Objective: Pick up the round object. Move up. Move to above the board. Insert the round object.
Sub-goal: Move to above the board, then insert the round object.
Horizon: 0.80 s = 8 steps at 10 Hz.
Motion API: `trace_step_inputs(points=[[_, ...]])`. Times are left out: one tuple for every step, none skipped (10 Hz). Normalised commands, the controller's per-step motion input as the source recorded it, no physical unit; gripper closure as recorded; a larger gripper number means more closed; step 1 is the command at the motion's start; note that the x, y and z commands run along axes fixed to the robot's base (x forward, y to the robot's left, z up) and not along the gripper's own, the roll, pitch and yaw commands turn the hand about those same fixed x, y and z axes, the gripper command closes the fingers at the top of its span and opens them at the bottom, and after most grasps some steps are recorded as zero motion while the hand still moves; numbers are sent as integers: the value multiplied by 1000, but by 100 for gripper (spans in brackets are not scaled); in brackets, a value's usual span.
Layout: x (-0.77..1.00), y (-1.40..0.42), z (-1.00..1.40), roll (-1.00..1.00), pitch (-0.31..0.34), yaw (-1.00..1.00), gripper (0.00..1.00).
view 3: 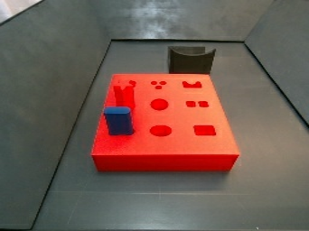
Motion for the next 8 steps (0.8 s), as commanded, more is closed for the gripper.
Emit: trace_step_inputs(points=[[309,-571,47,15,134,8,100],[209,-340,42,26,124,8,100],[291,60,-883,7,-121,-86,100],[286,46,-894,7,-121,-86,100],[200,0,-871,0,-150,-117,100],[260,0,-846,0,-170,-140,100],[186,0,-869,0,-159,-126,100],[0,0,-906,7,-167,-54,100]])
